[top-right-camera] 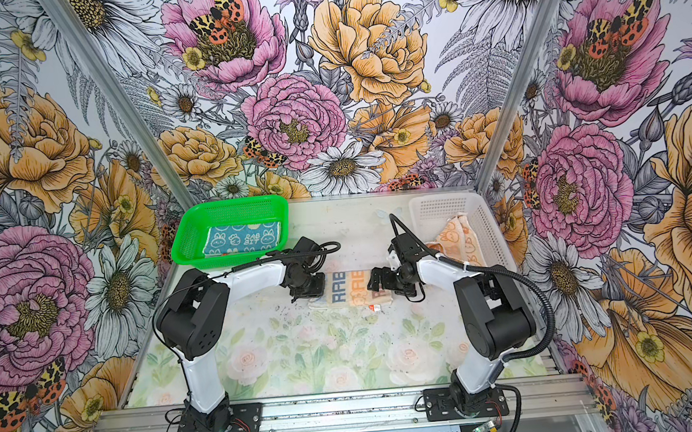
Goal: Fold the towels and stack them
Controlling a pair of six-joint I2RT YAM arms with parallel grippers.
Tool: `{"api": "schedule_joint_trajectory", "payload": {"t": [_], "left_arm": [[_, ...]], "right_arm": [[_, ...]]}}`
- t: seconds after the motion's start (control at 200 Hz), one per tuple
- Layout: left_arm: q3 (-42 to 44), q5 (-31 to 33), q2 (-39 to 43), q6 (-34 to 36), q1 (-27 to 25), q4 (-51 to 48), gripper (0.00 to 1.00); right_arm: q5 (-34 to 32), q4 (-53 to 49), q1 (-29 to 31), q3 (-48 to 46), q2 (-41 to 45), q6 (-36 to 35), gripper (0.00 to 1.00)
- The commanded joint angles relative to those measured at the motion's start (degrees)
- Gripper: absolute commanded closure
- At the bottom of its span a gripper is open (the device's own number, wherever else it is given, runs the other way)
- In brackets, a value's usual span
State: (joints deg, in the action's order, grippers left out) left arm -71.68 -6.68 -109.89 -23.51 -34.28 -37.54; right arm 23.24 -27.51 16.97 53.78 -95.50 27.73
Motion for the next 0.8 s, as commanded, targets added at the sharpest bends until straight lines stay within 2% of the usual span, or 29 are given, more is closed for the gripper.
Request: {"api": "schedule_joint_trajectory", "payload": {"t": [0.0,0.165,0.325,0.59,0.796], "left_arm": [[-0.6,2.1,-1.9,1.0,-0.9,-3.2,0.98],[-3.6,2.9,-2.7,2.9,-1.0,-5.6,1.0],[-9.5,6.7,-4.2,6.6,-0.6,-11.1,1.0],[-21.5,18.3,-5.4,13.3,-0.3,-21.4,1.0],[-30.9,32.1,-5.9,19.6,0.9,-25.2,1.0]], "right_arm": [[0.3,1.9,0.5,-0.5,-1.3,1.0,0.01],[0.1,2.3,0.5,-0.5,-1.4,1.0,0.01],[0.2,2.3,0.5,-0.1,-1.2,0.9,0.01],[0.7,2.2,0.3,1.6,-0.7,0.6,0.01],[2.5,2.2,1.1,6.1,-1.8,0.6,0.01]]}}
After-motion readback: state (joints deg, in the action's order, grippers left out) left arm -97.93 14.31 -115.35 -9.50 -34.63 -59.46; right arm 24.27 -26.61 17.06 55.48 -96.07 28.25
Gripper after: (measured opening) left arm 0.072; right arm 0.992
